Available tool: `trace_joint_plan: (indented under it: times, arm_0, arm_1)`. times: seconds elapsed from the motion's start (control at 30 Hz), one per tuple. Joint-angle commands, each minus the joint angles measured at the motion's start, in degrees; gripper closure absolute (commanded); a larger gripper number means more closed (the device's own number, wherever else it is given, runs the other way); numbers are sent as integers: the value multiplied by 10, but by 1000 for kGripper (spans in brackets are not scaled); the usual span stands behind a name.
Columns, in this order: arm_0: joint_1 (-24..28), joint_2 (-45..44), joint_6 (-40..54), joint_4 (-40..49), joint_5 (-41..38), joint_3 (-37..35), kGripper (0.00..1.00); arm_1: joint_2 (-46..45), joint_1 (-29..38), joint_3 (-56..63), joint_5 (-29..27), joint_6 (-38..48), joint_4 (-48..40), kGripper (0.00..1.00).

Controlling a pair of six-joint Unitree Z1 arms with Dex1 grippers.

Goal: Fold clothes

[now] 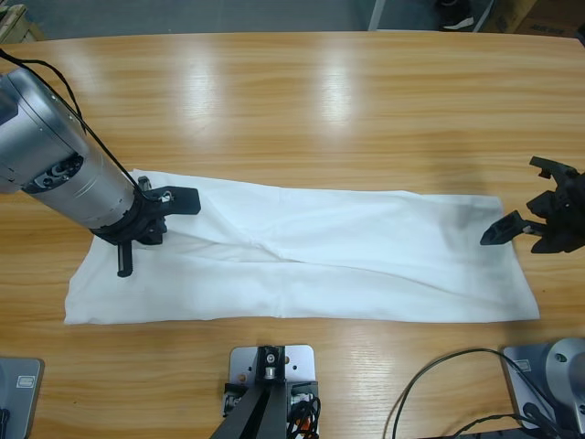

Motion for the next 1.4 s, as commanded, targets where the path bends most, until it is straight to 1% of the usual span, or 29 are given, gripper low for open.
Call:
trace_joint_plan:
  times: [0.03,0.07,0.23,0.27,0.3,0.33,0.4,0.47,0.57,0.7,0.73,0.83,0.87,0.9,1.07,1.1,1.13,1.17,1.4]
  arm_0:
    - [-1,-32,60,-20,59,11,368]
    - [-1,-37,72,-20,59,13,234]
    - [-14,-45,78,-20,42,9,222]
    - [-15,-47,77,-20,40,9,209]
    - [-15,-43,77,-20,41,11,166]
    - [-15,-35,77,-20,41,13,130]
    - [-15,-11,78,-21,41,11,116]
    - [-15,11,78,-24,41,0,74]
    - [-15,32,75,-28,41,-8,83]
    - [-15,50,67,-31,40,-8,203]
    - [-15,55,63,-31,39,-8,277]
    - [-15,54,51,-30,38,-5,553]
    - [-15,50,47,-30,38,-4,677]
    - [-15,46,44,-30,37,-3,713]
    - [-15,31,38,-25,34,-1,715]
    - [-15,29,35,-22,34,-1,772]
    - [-15,28,32,-22,30,-1,957]
    - [-15,25,27,-22,26,0,1000]
    - [-15,10,2,-12,11,6,1000]
  arm_1:
    - [-9,7,17,11,7,-8,18]
    - [-7,7,17,11,7,-9,18]
    - [-5,7,18,11,7,-11,18]
    - [-5,7,18,10,7,-11,18]
    - [-4,7,18,11,7,-12,18]
    - [-3,7,18,11,7,-12,18]
    - [-4,7,18,11,7,-12,18]
    - [-5,7,18,10,7,-11,18]
    - [-4,7,18,10,7,-11,18]
    - [-2,7,18,11,7,-11,18]
    - [-2,7,18,11,7,-11,18]
    - [-2,7,18,11,8,-12,18]
    - [-1,7,18,11,8,-12,18]
    - [0,7,18,11,8,-12,18]
    - [0,7,18,11,8,-12,18]
    - [-1,7,18,11,8,-12,18]
    - [-1,7,18,11,8,-12,18]
    - [-1,7,18,11,8,-12,18]
    - [0,7,18,11,8,-13,18]
